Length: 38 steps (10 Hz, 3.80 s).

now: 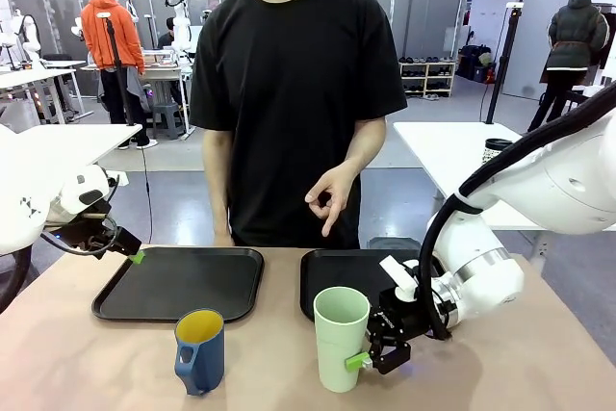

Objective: Sort and store the cups by type.
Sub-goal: Pick up the Reusable plastic cup, then place the picked Reusable plastic cup into the Flat Tray indicated by the person.

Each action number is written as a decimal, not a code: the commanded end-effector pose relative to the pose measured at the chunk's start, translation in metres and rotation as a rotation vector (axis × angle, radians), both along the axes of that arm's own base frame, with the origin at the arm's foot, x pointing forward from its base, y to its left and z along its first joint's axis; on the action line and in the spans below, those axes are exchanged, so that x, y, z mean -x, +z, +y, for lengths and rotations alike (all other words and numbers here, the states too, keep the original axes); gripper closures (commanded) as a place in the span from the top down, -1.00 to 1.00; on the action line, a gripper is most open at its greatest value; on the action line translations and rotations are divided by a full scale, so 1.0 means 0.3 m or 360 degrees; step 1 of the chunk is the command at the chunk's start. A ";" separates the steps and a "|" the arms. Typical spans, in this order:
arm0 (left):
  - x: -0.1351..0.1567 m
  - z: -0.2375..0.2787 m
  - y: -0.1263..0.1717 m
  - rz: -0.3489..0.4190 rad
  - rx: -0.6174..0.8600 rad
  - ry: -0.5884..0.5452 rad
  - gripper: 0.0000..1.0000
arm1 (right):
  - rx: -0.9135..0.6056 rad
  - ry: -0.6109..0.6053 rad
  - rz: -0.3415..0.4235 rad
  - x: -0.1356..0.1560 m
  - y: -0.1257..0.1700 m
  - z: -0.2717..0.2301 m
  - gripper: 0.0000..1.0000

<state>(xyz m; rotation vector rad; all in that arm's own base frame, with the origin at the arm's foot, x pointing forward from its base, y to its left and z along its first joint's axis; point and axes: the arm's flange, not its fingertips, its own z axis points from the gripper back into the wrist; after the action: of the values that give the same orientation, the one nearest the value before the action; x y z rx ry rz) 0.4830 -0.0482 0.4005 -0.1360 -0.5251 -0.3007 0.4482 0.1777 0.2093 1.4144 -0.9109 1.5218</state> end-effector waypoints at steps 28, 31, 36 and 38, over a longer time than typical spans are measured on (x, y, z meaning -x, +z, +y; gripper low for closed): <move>-0.002 -0.001 0.003 -0.0004 0.0000 -0.0002 1.00 | 0.0071 -0.0020 -0.0164 0.052 0.201 -0.186 0.30; -0.002 -0.001 0.003 -0.0004 0.0000 -0.0002 1.00 | 0.0071 -0.0020 -0.0164 0.052 0.201 -0.186 0.30; -0.002 -0.001 0.003 -0.0004 0.0000 -0.0002 1.00 | 0.0071 -0.0020 -0.0164 0.052 0.201 -0.186 0.30; -0.002 -0.001 0.003 -0.0004 0.0000 -0.0002 1.00 | 0.0071 -0.0020 -0.0164 0.052 0.201 -0.186 0.30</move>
<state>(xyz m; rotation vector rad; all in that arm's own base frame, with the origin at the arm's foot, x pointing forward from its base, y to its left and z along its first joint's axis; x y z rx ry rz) 0.4830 -0.0482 0.4005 -0.1360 -0.5251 -0.3007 0.4328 0.1199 0.2685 1.3057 -0.9331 1.6089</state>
